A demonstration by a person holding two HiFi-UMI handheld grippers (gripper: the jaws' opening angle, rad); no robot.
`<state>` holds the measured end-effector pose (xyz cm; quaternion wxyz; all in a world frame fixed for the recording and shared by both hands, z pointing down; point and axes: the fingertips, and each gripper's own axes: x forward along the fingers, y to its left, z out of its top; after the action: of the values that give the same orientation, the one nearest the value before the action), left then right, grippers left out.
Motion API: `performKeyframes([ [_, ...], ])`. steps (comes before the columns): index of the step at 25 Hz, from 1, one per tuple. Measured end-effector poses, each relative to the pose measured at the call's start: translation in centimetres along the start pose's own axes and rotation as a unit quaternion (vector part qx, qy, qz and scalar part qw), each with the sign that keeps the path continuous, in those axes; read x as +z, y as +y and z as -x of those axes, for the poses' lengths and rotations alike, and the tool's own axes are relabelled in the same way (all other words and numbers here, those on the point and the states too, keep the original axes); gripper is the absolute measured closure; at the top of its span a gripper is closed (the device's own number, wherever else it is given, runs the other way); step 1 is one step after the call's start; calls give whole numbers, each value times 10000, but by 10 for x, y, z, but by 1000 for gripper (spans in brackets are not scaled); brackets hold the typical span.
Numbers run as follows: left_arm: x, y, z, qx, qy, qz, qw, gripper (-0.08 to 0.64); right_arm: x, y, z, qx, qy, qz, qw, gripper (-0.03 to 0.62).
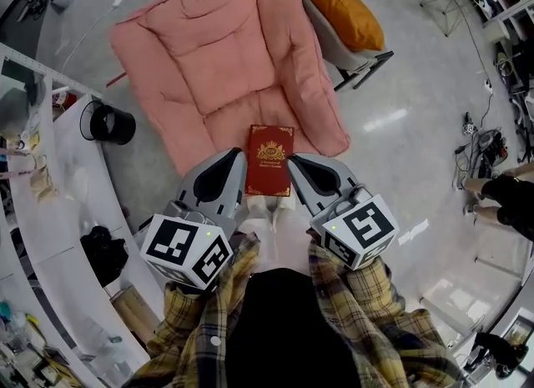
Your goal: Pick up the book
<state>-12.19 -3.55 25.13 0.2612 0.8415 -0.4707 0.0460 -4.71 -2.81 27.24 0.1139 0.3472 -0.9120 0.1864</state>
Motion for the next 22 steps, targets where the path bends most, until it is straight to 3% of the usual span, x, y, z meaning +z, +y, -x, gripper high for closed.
performKeyframes([
  [13, -34, 11, -46, 175, 389, 217, 9989, 555, -37, -48, -14, 110, 446, -341, 9984, 577],
  [22, -86, 27, -90, 178, 879, 242, 9957, 555, -87, -90, -38, 132, 690, -507, 9962, 577],
])
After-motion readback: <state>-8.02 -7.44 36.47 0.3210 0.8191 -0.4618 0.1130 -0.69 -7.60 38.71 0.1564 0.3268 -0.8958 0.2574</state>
